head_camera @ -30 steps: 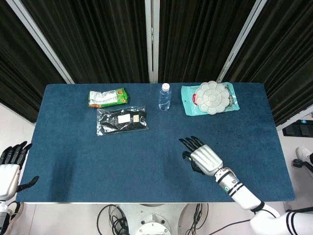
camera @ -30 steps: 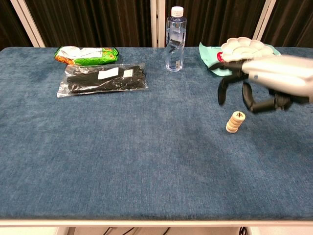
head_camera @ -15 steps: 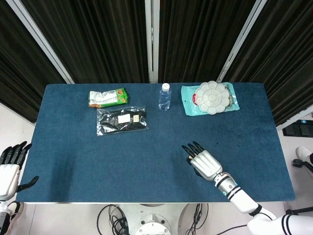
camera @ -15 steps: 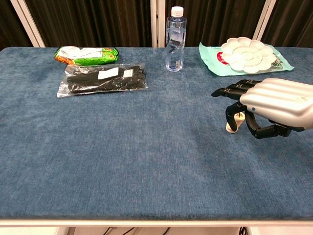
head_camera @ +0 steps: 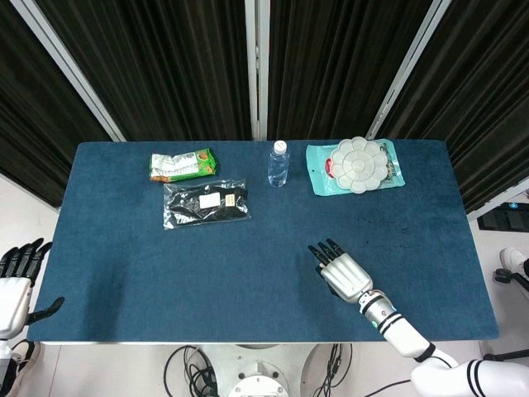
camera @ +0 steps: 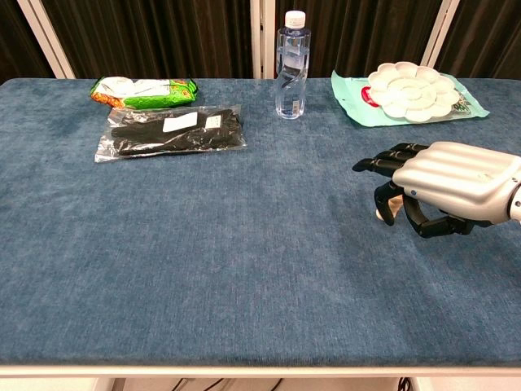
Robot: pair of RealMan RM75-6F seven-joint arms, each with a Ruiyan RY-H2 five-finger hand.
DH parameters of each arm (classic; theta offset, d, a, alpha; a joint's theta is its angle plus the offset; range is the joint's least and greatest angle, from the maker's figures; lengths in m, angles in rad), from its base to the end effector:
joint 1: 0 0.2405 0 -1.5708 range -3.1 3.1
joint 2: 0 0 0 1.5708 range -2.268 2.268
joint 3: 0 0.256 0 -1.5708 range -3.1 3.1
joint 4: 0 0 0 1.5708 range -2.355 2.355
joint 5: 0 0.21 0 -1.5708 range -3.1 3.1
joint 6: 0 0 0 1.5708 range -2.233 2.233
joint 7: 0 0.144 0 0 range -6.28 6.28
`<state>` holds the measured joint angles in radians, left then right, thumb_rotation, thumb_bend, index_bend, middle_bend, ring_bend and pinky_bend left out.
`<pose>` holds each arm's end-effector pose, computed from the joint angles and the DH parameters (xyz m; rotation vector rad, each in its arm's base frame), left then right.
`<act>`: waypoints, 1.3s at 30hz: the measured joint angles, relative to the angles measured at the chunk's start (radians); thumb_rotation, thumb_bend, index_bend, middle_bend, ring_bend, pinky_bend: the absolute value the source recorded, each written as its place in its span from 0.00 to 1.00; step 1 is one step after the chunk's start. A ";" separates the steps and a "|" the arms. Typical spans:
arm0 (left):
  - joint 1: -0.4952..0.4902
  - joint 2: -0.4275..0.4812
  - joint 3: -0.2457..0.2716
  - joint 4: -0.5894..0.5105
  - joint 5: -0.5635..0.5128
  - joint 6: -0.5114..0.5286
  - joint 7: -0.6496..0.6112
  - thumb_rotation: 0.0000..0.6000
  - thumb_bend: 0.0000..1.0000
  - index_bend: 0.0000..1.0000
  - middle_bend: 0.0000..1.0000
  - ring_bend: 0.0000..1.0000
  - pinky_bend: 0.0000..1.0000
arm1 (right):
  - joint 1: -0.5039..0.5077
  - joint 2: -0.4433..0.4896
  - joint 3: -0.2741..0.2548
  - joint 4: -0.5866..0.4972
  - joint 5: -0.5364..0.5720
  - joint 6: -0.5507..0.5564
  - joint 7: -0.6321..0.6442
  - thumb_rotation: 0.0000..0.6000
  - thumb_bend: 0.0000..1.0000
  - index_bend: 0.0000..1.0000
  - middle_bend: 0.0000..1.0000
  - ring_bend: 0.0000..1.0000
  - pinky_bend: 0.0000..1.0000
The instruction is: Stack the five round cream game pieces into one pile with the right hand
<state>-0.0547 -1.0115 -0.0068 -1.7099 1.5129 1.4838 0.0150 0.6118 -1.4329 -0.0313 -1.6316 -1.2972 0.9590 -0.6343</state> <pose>-0.3064 0.1617 0.1774 -1.4101 -0.9301 -0.8440 -0.1925 -0.2624 -0.0171 2.1719 -0.6228 0.6148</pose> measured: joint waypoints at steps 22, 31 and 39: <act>0.002 0.002 0.000 0.001 0.002 0.003 -0.004 1.00 0.19 0.04 0.00 0.00 0.00 | 0.012 -0.025 0.010 0.014 0.068 -0.014 -0.044 0.77 1.00 0.44 0.00 0.00 0.00; 0.002 0.002 -0.001 0.000 0.002 0.003 -0.003 1.00 0.19 0.04 0.00 0.00 0.00 | 0.013 -0.023 0.008 0.010 0.080 -0.011 -0.051 0.77 1.00 0.44 0.00 0.00 0.00; 0.001 0.002 -0.001 0.000 0.001 0.002 -0.003 1.00 0.19 0.04 0.00 0.00 0.00 | 0.015 -0.021 0.008 0.006 0.092 -0.011 -0.055 0.77 1.00 0.44 0.00 0.00 0.00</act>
<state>-0.0532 -1.0097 -0.0076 -1.7098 1.5143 1.4858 0.0120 0.6272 -1.4539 -0.0236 -1.6260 -1.2048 0.9478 -0.6893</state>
